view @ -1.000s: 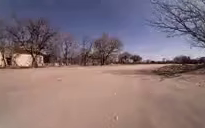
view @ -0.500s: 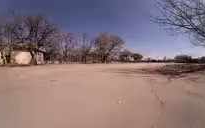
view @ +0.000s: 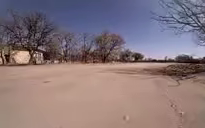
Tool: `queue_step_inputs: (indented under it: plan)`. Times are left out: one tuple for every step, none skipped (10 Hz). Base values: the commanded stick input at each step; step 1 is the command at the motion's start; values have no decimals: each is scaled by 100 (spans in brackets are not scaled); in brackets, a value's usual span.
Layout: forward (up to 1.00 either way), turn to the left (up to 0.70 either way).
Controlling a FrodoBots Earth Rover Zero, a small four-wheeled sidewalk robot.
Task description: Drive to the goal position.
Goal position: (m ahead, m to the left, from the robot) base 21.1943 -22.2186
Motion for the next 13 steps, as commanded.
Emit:
queue_step_inputs:
  plan:
    - [100,0]
    - [100,0]
    - [100,-13]
    - [100,-27]
    - [100,-27]
    - [100,-27]
    - [100,-27]
    - [100,-9]
    - [100,0]
    - [100,0]
    - [100,0]
    - [100,0]
    - [100,0]
